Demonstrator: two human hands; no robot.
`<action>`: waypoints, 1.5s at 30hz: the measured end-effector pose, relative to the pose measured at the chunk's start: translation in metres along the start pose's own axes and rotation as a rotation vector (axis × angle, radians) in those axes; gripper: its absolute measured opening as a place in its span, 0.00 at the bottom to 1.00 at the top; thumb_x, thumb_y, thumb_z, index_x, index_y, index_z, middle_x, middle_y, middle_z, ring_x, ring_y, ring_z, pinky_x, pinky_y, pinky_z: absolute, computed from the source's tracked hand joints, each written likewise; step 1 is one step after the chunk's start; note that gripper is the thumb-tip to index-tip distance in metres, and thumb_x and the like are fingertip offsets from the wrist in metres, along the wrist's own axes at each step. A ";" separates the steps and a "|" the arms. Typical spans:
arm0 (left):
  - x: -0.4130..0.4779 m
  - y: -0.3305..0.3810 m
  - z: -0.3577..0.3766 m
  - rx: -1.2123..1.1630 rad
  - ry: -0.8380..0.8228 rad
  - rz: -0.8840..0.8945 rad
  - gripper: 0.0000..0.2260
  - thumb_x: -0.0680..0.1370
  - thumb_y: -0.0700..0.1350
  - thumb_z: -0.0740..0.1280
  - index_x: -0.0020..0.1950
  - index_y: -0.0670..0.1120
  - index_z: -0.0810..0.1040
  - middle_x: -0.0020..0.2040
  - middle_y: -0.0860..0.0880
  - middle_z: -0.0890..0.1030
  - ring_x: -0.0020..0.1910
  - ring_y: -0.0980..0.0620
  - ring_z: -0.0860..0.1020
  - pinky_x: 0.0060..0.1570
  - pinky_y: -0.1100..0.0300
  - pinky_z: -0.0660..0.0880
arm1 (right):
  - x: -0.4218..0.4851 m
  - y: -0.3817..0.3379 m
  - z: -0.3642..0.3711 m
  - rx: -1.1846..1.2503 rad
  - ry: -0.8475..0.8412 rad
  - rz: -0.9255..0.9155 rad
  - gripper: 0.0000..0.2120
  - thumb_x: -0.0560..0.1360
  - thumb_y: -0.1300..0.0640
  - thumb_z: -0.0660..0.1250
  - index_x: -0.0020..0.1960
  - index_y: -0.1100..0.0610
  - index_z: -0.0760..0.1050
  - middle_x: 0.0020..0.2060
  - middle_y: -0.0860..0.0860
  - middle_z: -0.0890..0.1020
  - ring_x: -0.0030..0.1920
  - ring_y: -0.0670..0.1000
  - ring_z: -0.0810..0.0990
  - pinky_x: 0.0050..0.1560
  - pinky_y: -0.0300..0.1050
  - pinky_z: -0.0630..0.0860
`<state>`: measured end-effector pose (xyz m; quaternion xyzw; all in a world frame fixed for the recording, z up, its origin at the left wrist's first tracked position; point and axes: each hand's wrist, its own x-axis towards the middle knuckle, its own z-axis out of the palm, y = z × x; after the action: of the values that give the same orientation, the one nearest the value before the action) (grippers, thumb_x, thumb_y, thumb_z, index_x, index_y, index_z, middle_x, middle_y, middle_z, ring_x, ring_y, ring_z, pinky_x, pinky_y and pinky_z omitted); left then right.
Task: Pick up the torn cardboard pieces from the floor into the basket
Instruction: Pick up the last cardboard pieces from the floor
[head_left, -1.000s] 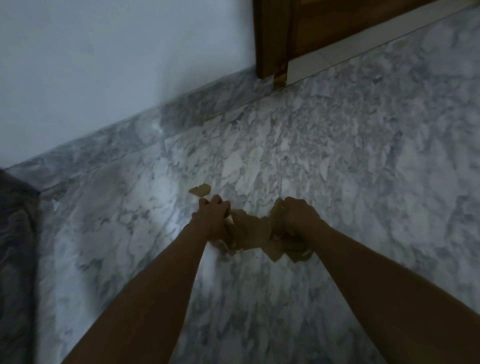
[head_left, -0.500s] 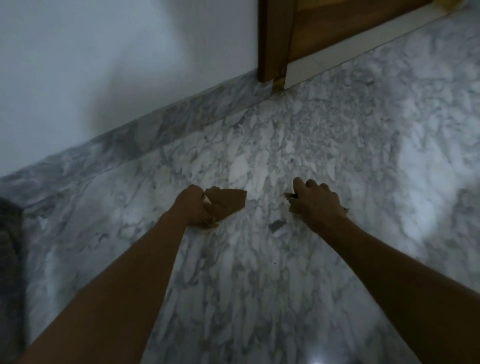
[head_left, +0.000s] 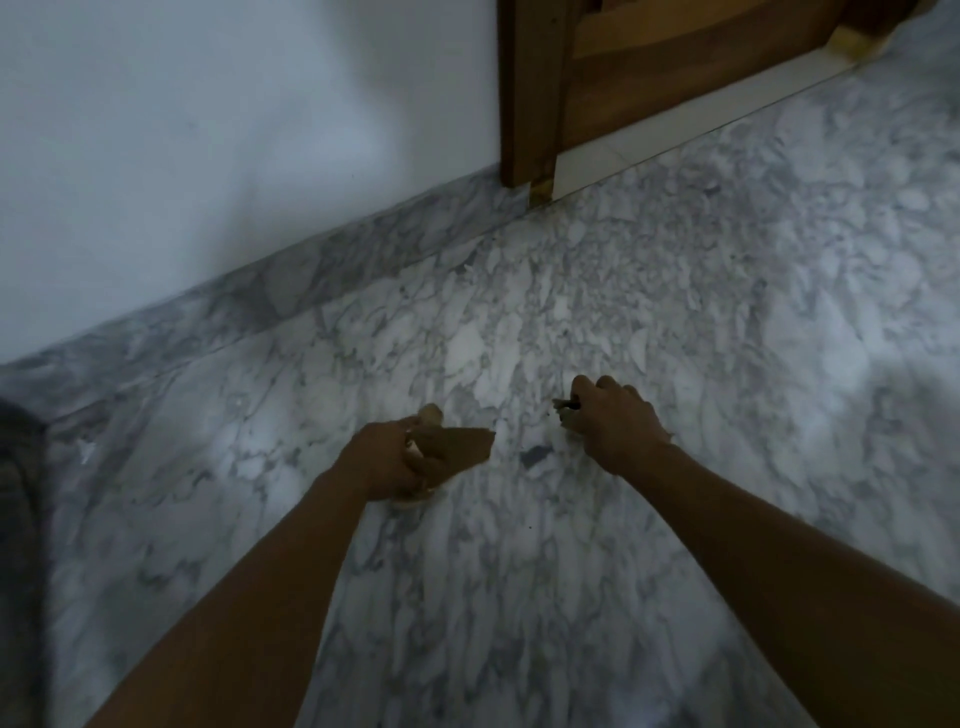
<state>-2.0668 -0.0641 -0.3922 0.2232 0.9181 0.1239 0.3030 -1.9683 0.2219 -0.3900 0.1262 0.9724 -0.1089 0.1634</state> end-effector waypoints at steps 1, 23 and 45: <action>-0.005 0.000 0.004 0.018 0.006 -0.002 0.29 0.67 0.55 0.71 0.68 0.50 0.74 0.56 0.51 0.81 0.56 0.47 0.79 0.56 0.56 0.75 | -0.003 -0.001 -0.002 0.003 0.008 0.000 0.14 0.79 0.53 0.63 0.64 0.52 0.71 0.57 0.53 0.73 0.56 0.58 0.73 0.51 0.56 0.74; 0.007 0.004 0.009 -0.106 0.033 -0.056 0.22 0.60 0.59 0.75 0.47 0.47 0.82 0.43 0.50 0.82 0.44 0.51 0.80 0.40 0.59 0.74 | -0.015 0.005 0.007 0.192 0.161 0.089 0.11 0.79 0.51 0.65 0.58 0.55 0.68 0.52 0.55 0.75 0.50 0.57 0.75 0.50 0.54 0.75; -0.001 0.304 -0.065 -0.958 -0.162 0.214 0.08 0.80 0.46 0.64 0.55 0.56 0.80 0.53 0.55 0.83 0.54 0.55 0.80 0.59 0.52 0.77 | -0.079 0.114 -0.137 1.917 0.205 0.428 0.24 0.70 0.57 0.78 0.63 0.57 0.76 0.55 0.57 0.84 0.53 0.58 0.85 0.47 0.53 0.83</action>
<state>-2.0037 0.1936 -0.2303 0.1611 0.7035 0.5445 0.4274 -1.9042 0.3482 -0.2555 0.3872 0.4389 -0.8072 -0.0769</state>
